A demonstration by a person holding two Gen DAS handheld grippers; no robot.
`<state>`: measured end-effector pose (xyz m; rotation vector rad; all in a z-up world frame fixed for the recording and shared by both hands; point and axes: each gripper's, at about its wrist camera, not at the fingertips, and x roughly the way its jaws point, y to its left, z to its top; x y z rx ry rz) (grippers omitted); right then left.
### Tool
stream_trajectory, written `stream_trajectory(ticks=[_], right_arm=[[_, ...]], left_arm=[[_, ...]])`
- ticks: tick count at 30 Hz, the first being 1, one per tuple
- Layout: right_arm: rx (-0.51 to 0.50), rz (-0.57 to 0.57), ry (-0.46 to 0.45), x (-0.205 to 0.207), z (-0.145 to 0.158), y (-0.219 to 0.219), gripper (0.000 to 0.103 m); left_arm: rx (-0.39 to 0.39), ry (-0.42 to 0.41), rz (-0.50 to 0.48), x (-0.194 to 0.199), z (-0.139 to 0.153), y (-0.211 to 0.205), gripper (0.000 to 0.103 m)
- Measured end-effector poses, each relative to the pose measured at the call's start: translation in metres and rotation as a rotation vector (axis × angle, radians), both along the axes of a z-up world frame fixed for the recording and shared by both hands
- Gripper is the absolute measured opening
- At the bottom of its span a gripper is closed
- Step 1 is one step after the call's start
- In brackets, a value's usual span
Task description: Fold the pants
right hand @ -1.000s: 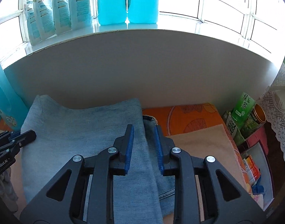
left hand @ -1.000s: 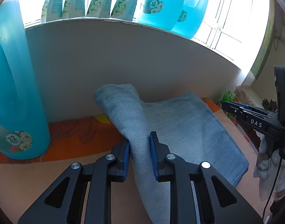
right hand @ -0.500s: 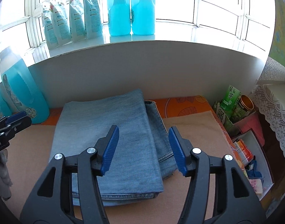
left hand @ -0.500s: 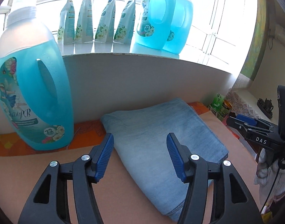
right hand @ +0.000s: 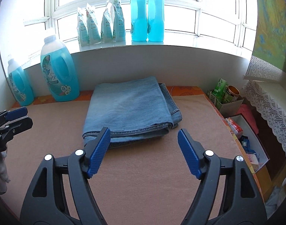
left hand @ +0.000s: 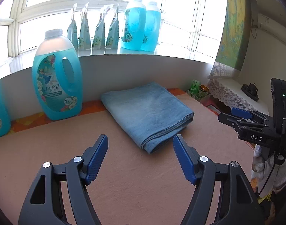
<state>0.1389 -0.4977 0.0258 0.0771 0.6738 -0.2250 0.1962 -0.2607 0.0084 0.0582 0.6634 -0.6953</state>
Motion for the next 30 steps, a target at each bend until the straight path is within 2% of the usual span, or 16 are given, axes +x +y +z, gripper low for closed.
stream_trajectory(ticks=[6,9,11,13,15,17,24,30], right_arm=[[0.026,-0.039,-0.030,-0.051,-0.004,0.025,0.082],[0.045,-0.058,-0.036,-0.075,-0.007,0.037,0.089],[0.055,-0.074,-0.046,-0.091,-0.008,0.045,0.090],[0.035,-0.106,-0.065,-0.108,-0.008,0.053,0.091],[0.012,-0.138,-0.078,-0.123,-0.007,0.063,0.098],[0.004,-0.157,-0.088,-0.138,-0.005,0.071,0.101],[-0.013,-0.212,-0.120,-0.179,0.000,0.094,0.102],[-0.008,-0.233,-0.130,-0.196,-0.002,0.106,0.103]], left_arm=[[-0.027,-0.033,-0.033,-0.050,0.011,0.017,0.072],[-0.031,-0.055,-0.036,-0.075,0.015,0.028,0.080],[-0.024,-0.074,-0.032,-0.090,0.016,0.035,0.081],[-0.019,-0.090,-0.027,-0.103,0.015,0.042,0.081],[-0.014,-0.104,-0.028,-0.117,0.014,0.049,0.081],[-0.009,-0.113,-0.024,-0.128,0.011,0.054,0.081],[0.004,-0.096,0.021,-0.156,-0.003,0.071,0.081],[0.014,-0.083,0.059,-0.172,-0.012,0.083,0.082]])
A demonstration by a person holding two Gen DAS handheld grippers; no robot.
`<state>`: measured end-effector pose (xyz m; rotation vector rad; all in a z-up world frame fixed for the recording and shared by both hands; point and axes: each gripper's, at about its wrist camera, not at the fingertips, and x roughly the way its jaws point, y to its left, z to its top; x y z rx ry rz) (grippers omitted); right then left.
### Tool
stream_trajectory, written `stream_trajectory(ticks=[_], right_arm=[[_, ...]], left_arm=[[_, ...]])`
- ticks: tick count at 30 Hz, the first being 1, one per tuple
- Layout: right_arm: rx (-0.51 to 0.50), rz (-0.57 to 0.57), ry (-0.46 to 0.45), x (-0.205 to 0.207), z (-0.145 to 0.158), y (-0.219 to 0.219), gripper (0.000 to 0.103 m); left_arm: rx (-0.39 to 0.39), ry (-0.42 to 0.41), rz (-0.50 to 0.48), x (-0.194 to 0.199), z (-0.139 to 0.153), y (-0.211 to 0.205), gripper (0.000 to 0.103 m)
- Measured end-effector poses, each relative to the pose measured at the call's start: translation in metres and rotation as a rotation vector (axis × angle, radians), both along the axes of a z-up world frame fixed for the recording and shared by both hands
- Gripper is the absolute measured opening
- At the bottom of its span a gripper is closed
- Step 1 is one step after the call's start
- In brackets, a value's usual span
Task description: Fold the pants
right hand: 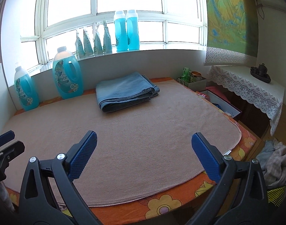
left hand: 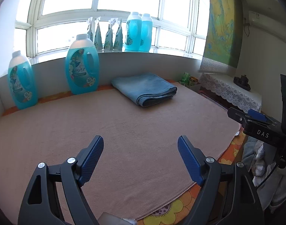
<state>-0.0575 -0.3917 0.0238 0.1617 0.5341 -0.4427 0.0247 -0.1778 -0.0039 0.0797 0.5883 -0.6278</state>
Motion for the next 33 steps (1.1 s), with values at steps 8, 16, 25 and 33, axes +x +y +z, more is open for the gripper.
stream_trajectory(ticks=[8,16,25,33], right_arm=[[-0.013,0.004,-0.009,-0.011,0.002,0.015,0.103],[-0.022,0.008,-0.022,-0.011,0.006,0.021,0.103],[-0.024,0.013,-0.028,-0.012,0.007,0.025,0.103],[-0.030,0.022,-0.027,-0.012,0.007,0.029,0.103]], left_arm=[[0.017,-0.019,0.023,-0.012,0.000,0.005,0.083],[0.011,-0.012,0.052,-0.013,0.003,0.012,0.085],[0.027,-0.031,0.066,-0.017,0.003,0.014,0.085],[0.030,-0.037,0.069,-0.017,0.003,0.016,0.085]])
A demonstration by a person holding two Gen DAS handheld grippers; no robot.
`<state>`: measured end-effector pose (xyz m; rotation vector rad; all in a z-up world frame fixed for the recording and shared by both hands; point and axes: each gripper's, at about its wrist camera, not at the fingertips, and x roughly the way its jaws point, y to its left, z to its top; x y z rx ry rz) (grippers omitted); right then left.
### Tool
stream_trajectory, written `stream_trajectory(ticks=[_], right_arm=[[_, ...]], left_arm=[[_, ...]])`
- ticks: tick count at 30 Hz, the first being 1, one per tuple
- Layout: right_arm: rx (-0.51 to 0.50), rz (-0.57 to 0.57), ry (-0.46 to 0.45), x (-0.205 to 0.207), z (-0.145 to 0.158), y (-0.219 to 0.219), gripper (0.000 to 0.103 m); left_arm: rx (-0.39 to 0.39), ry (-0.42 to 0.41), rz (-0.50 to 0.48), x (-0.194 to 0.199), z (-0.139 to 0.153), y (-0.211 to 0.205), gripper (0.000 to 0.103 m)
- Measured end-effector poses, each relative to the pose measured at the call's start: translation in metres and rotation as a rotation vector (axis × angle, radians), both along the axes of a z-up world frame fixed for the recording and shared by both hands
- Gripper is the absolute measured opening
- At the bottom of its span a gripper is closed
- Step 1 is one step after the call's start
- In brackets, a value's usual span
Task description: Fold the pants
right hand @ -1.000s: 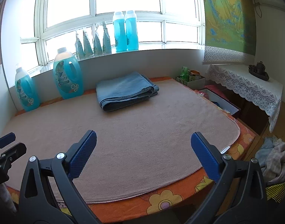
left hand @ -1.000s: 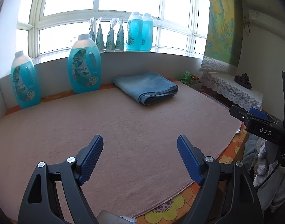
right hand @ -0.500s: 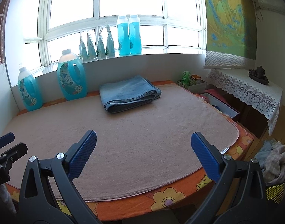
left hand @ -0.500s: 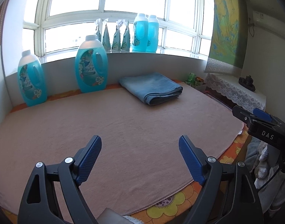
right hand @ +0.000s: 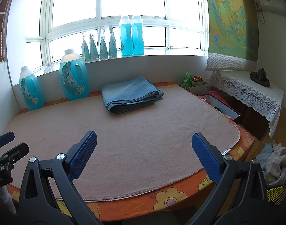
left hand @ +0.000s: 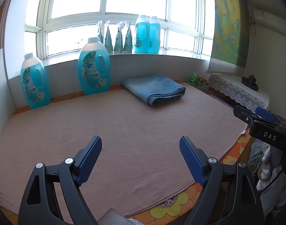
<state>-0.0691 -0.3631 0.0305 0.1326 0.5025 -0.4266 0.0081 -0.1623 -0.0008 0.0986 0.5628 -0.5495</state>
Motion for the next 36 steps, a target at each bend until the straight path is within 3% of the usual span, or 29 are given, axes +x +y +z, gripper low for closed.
stream_trajectory(ticks=[36], right_arm=[[0.001,0.041,0.016,0.0048,-0.0067,-0.0040,0.103]], left_arm=[[-0.003,-0.013,0.021,-0.0034,-0.0008,-0.0003,0.085]])
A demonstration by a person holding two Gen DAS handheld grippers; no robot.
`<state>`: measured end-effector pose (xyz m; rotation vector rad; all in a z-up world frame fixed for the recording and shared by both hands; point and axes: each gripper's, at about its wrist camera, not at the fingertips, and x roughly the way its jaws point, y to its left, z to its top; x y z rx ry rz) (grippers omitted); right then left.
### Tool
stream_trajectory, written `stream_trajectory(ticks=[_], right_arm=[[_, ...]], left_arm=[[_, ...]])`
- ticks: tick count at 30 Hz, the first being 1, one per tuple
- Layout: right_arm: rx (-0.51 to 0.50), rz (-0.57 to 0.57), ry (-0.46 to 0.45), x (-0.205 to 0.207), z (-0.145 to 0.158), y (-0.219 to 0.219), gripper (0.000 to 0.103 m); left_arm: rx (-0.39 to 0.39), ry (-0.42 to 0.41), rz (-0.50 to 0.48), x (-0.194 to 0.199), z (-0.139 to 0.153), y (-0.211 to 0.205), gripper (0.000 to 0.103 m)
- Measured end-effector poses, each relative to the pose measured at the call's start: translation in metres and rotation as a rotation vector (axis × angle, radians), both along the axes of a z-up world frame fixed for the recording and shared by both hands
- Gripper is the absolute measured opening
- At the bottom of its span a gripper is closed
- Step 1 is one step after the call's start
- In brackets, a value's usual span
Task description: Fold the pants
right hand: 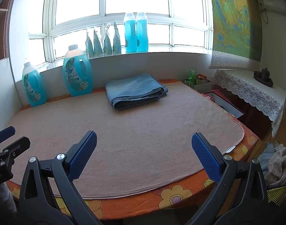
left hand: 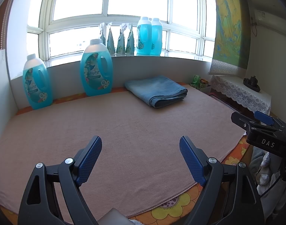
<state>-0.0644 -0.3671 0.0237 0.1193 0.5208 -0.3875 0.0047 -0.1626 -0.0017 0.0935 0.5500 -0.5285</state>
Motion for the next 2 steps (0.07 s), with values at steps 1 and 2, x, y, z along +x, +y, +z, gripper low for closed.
stream_trajectory(ticks=[1,2], right_arm=[[0.000,0.001,0.000,-0.0002,-0.0001,0.0002,0.103],[0.001,0.000,-0.001,-0.0001,0.0000,0.0004,0.103]], left_arm=[[-0.001,0.000,0.000,0.0002,0.0001,0.0002,0.085],[-0.002,0.001,-0.001,0.0002,0.0002,0.0004,0.085]])
